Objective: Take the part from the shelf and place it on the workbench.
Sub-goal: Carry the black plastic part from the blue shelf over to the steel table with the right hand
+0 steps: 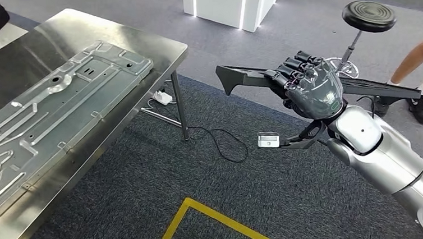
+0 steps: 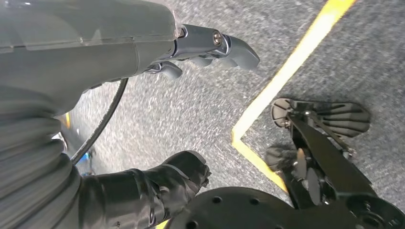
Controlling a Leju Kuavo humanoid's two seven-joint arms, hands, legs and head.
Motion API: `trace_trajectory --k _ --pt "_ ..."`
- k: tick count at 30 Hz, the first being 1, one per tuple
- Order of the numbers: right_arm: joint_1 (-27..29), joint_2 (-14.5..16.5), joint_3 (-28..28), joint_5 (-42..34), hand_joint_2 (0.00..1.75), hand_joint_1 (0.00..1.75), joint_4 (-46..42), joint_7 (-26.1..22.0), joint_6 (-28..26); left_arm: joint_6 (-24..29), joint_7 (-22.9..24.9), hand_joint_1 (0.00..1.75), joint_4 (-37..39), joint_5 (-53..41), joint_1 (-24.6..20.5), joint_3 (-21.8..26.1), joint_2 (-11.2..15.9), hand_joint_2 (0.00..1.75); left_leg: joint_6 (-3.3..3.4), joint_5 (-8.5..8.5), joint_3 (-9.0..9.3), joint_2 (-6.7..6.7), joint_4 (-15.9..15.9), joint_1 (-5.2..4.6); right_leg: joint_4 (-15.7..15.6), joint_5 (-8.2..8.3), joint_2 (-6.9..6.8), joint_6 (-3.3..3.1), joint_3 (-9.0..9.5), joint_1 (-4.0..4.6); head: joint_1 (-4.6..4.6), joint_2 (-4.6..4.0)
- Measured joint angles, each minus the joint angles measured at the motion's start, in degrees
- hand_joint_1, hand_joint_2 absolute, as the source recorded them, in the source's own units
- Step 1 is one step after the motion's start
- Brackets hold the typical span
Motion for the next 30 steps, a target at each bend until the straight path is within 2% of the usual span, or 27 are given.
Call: trace_trajectory --k 1,2,3,4,5,6,7,8,9,10,11,12,14,15,16,18,19,21,22,23,24,25,26,27,28,30 --pt "-0.29 -0.36 0.02 -0.68 1.75 1.75 -0.27 0.02 1.07 0.18 0.20 0.00 0.00 0.02 0.02 0.01 -0.04 1.75 -0.33 0.24 -0.28 -0.71 -0.07 0.14 -1.39 0.24 0.79 -0.16 0.50 0.11 -0.01 0.00" --pt "-0.62 -0.65 0.05 -1.37 1.75 1.75 -0.48 -0.01 2.18 0.35 0.34 0.00 0.00 0.02 0.06 0.01 -0.07 1.75 -0.74 0.54 -0.53 -1.47 -0.20 0.28 -1.77 0.23 0.65 -0.25 0.60 0.23 -0.01 -0.01" --pt "-1.01 -0.91 0.11 -2.01 1.75 1.75 -0.64 -0.09 3.18 0.46 0.48 0.00 0.00 -0.01 0.18 0.02 -0.06 1.75 -1.18 0.85 -0.72 -2.25 -0.47 0.38 -2.13 0.48 -0.16 -0.37 0.69 0.30 -0.01 0.00" --pt "-1.39 -1.08 0.16 -2.57 1.75 1.75 -0.75 -0.18 3.99 0.56 0.57 0.00 0.01 -0.07 0.27 0.02 -0.03 1.75 -1.47 0.86 -0.89 -2.01 -0.41 0.33 -2.71 0.83 -1.04 -0.52 0.92 0.20 -0.01 0.00" --pt "-1.75 -1.24 0.22 -3.06 1.75 1.75 -0.87 -0.27 4.61 0.63 0.64 0.00 0.01 -0.15 0.31 0.01 -0.01 1.75 -1.69 0.25 -1.34 -0.75 0.34 0.15 -3.38 1.24 -1.94 -0.76 1.19 0.09 -0.04 -0.01" --pt "-2.08 -1.44 0.26 -3.47 1.75 1.75 -0.98 -0.35 5.03 0.67 0.74 0.00 0.02 -0.23 0.30 0.01 0.01 1.75 -1.85 -1.07 -2.23 1.10 2.18 -0.01 -4.01 1.62 -2.91 -1.00 1.40 -0.02 -0.06 -0.01" --pt "-2.31 -1.66 0.28 -3.76 1.75 1.75 -1.06 -0.38 5.26 0.68 0.81 0.00 0.02 -0.30 0.24 0.00 0.02 1.75 -1.93 -2.99 -3.54 3.32 5.21 -0.01 -4.35 1.85 -3.87 -1.18 1.51 -0.02 -0.08 -0.01" --pt "-2.44 -1.87 0.31 -3.91 1.75 1.75 -1.11 -0.41 5.34 0.66 0.90 0.00 0.02 -0.33 0.19 -0.01 0.00 1.75 -2.10 -5.00 -5.14 4.75 8.82 0.08 -4.43 1.92 -4.77 -1.34 1.46 0.08 -0.10 -0.01" --pt "-2.52 -2.04 0.33 -3.97 1.75 1.75 -1.13 -0.42 5.36 0.63 0.99 0.00 0.02 -0.34 0.16 -0.01 -0.02 1.75 -2.29 -6.43 -6.53 5.39 12.10 0.27 -4.37 1.92 -5.70 -1.38 1.36 0.16 -0.10 -0.01" --pt "-2.53 -2.12 0.39 -3.98 1.75 1.75 -1.13 -0.43 5.36 0.59 1.09 0.00 0.02 -0.34 0.15 -0.01 -0.03 1.75 -2.50 -6.96 -7.24 5.71 14.05 0.45 -4.28 1.90 -6.59 -1.36 1.27 0.18 -0.10 -0.01" --pt "-2.53 -2.15 0.48 -3.97 1.75 1.75 -1.13 -0.44 5.35 0.56 1.16 0.00 0.02 -0.33 0.16 -0.01 -0.05 1.75 -2.71 -6.48 -6.90 5.94 13.95 0.61 -4.17 1.85 -7.41 -1.28 1.17 0.16 -0.10 -0.02" --pt "-2.55 -2.16 0.56 -3.97 1.75 1.75 -1.13 -0.44 5.35 0.55 1.22 0.00 0.02 -0.33 0.20 -0.01 -0.04 1.75 -2.89 -5.11 -5.37 6.34 11.60 0.74 -3.96 1.75 -8.21 -1.13 1.10 0.10 -0.10 -0.01" --pt "-2.67 -2.29 0.65 -3.95 1.75 1.75 -1.14 -0.44 5.35 0.54 1.27 0.00 0.02 -0.33 0.22 -0.01 -0.03 1.75 -2.91 -2.33 -0.85 8.24 4.10 0.70 -3.24 1.26 -9.66 -0.51 0.97 0.11 -0.10 -0.01" --pt "-2.77 -2.42 0.66 -3.91 1.75 1.75 -1.14 -0.44 5.34 0.54 1.28 0.00 0.02 -0.34 0.20 -0.01 -0.03 1.75 -2.60 -1.59 0.73 8.90 1.32 0.58 -2.85 0.97 -10.31 -0.14 0.92 0.20 -0.07 -0.01" --pt "-2.91 -2.59 0.67 -3.86 1.75 1.75 -1.15 -0.44 5.33 0.55 1.28 0.00 0.02 -0.34 0.20 -0.01 -0.03 1.75 -2.20 -1.42 1.41 9.20 -0.07 0.40 -2.56 0.76 -10.89 0.19 0.91 0.30 -0.04 -0.01" --pt "-3.18 -2.84 0.73 -3.73 1.75 1.75 -1.15 -0.43 5.31 0.59 1.31 0.00 0.02 -0.36 0.28 -0.01 -0.03 1.75 -1.29 -1.30 1.27 8.10 -0.45 0.18 -2.47 0.64 -12.00 0.75 1.04 0.30 -0.01 -0.01" --pt "-3.35 -2.90 0.77 -3.64 1.75 1.75 -1.15 -0.43 5.31 0.61 1.31 0.00 0.02 -0.36 0.36 -0.01 -0.03 1.75 -0.91 -1.10 1.25 7.51 -0.64 0.22 -2.37 0.45 -11.77 1.08 1.11 0.10 -0.02 0.00" --pt "-3.63 -3.00 0.85 -3.34 1.75 1.75 -1.15 -0.40 5.30 0.65 1.33 0.00 0.02 -0.37 0.35 -0.01 -0.03 1.75 -0.20 -0.65 1.27 6.44 -1.05 0.46 -0.22 -1.38 -9.01 1.63 0.32 -0.28 -0.02 -0.01" --pt "-3.74 -3.10 0.88 -3.18 1.75 1.75 -1.14 -0.37 5.31 0.66 1.34 0.00 0.02 -0.37 0.28 -0.01 -0.03 1.75 0.04 -0.48 1.24 5.93 -1.15 0.54 2.52 -3.13 -7.03 1.82 -0.87 -0.44 -0.02 0.00" --pt "-3.79 -3.20 0.93 -3.05 1.75 1.75 -1.11 -0.34 5.31 0.67 1.36 0.00 0.02 -0.37 0.21 -0.01 -0.03 1.75 0.19 -0.37 1.14 5.37 -1.16 0.53 6.14 -5.05 -5.61 1.91 -2.54 -0.49 -0.02 0.00" --pt "-3.81 -3.28 1.03 -2.95 1.75 1.75 -1.08 -0.31 5.32 0.69 1.37 0.00 0.02 -0.37 0.16 -0.01 -0.03 1.75 0.28 -0.29 1.04 4.69 -1.15 0.49 9.83 -6.56 -4.94 1.98 -4.29 -0.51 -0.02 0.00" --pt "-3.79 -3.31 1.16 -2.88 1.75 1.75 -1.05 -0.30 5.32 0.70 1.38 0.00 0.02 -0.37 0.14 -0.01 -0.03 1.75 0.32 -0.22 0.96 3.95 -1.13 0.45 12.39 -7.19 -4.64 2.01 -5.54 -0.52 -0.03 0.00" --pt "-3.78 -3.31 1.29 -2.84 1.75 1.75 -1.04 -0.29 5.31 0.71 1.39 0.00 0.02 -0.37 0.14 -0.01 -0.03 1.75 0.31 -0.14 0.93 3.17 -1.10 0.42 13.01 -6.69 -4.50 1.98 -5.89 -0.55 -0.03 0.00" --pt "-3.79 -3.33 1.38 -2.83 1.75 1.75 -1.04 -0.27 5.30 0.72 1.40 0.00 0.02 -0.36 0.14 -0.01 -0.03 1.75 0.26 -0.07 0.93 2.37 -1.05 0.42 11.42 -5.14 -4.27 1.88 -5.18 -0.59 -0.03 -0.01" --pt "-3.83 -3.39 1.41 -2.83 1.75 1.75 -1.04 -0.24 5.30 0.73 1.42 0.00 0.02 -0.36 0.14 -0.01 -0.03 1.75 0.17 -0.01 0.95 1.59 -1.01 0.43 7.99 -2.95 -3.54 1.73 -3.58 -0.67 -0.03 -0.01" --pt "-3.98 -3.60 1.43 -2.81 1.75 1.75 -1.03 -0.12 5.33 0.74 1.50 0.00 0.02 -0.34 0.11 -0.01 -0.06 1.75 -0.24 0.23 0.67 0.04 -0.88 0.42 0.85 0.04 -0.48 1.36 -0.39 -0.85 -0.03 -0.01"
